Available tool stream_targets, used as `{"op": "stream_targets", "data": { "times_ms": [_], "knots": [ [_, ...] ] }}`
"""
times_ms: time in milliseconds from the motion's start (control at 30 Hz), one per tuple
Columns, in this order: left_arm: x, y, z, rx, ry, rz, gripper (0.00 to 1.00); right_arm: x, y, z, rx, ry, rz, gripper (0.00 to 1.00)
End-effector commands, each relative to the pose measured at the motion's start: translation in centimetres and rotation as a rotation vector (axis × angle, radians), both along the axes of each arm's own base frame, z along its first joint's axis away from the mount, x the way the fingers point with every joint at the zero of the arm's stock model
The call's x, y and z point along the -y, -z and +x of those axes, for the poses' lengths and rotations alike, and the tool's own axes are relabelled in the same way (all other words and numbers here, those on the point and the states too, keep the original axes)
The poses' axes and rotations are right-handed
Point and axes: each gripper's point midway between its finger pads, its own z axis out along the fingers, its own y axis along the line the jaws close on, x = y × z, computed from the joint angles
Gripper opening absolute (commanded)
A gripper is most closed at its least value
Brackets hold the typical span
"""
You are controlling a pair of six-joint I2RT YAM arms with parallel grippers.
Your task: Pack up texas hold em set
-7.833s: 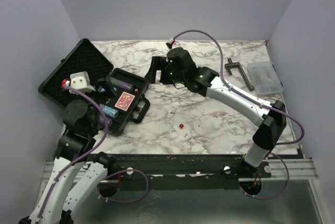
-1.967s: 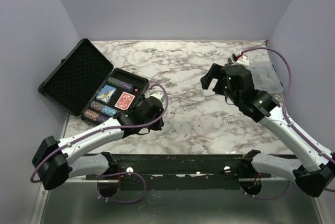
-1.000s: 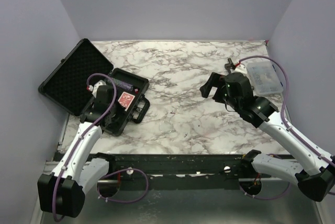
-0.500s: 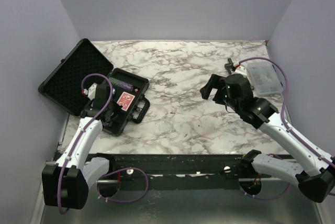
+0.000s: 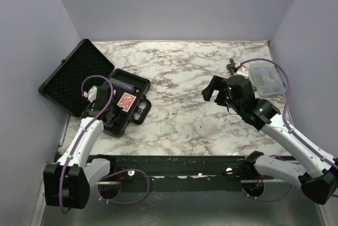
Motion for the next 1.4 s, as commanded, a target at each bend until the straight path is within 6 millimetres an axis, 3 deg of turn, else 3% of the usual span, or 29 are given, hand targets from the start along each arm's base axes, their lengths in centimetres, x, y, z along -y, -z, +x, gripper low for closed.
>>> {"op": "stream_targets", "data": {
  "times_ms": [0, 567, 1000, 1133, 1367],
  "knots": [
    [-0.3, 1.2, -0.8, -0.047, -0.018, 0.003, 0.00, -0.3, 0.3, -0.2, -0.008, -0.009, 0.013, 1.00],
    [-0.1, 1.1, -1.1, -0.031, 0.006, -0.001, 0.11, -0.7, -0.1, 0.0, -0.004, -0.020, 0.023, 1.00],
    [-0.7, 0.0, -1.1, 0.026, 0.003, 0.027, 0.73, -0.7, -0.1, 0.0, -0.004, -0.021, 0.022, 1.00],
    [-0.5, -1.5, -1.0, 0.082, 0.042, 0.038, 0.81, -0.6, -0.2, -0.1, -0.003, -0.019, 0.023, 1.00],
    [0.4, -6.2, -1.6, 0.268, 0.172, 0.052, 0.98, -0.7, 0.3, -0.1, -0.014, -0.025, 0.021, 1.00]
  ]
}}
